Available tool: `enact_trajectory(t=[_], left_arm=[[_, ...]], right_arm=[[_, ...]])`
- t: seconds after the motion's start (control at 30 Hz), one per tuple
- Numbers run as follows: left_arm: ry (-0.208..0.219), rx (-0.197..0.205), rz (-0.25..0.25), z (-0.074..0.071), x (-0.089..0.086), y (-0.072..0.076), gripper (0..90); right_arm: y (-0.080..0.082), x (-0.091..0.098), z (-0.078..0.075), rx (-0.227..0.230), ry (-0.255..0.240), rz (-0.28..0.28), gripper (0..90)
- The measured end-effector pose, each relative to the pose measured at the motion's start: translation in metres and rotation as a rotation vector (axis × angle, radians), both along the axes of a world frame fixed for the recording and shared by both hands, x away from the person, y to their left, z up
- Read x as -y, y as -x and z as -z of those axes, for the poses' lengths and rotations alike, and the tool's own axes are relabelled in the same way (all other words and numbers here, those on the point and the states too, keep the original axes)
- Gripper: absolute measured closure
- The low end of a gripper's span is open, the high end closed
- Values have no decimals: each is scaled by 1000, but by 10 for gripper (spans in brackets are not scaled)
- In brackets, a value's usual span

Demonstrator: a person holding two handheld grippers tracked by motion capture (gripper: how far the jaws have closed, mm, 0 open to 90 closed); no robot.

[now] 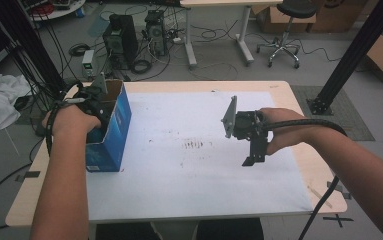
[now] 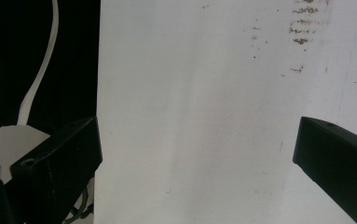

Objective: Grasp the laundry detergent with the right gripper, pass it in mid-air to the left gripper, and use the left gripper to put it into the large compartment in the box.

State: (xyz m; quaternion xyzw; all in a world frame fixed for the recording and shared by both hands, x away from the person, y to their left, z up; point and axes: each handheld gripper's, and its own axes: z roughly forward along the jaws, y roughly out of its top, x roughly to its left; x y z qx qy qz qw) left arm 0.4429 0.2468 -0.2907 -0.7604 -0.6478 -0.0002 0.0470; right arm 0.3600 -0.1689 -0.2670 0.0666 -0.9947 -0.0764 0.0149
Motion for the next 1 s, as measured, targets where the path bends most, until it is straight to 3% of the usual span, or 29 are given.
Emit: enact_trajectory(t=[0.27, 0.37, 1.0], left_arm=[[-7, -3, -22, 0, 1, -1, 384], [9, 15, -41, 1, -1, 0, 382], [12, 33, -31, -10, 1, 1, 333]], right_arm=[[0, -1, -1, 6, 0, -4, 11], [1, -1, -1, 7, -1, -6, 12], [1, -1, 0, 4, 6, -8, 15]])
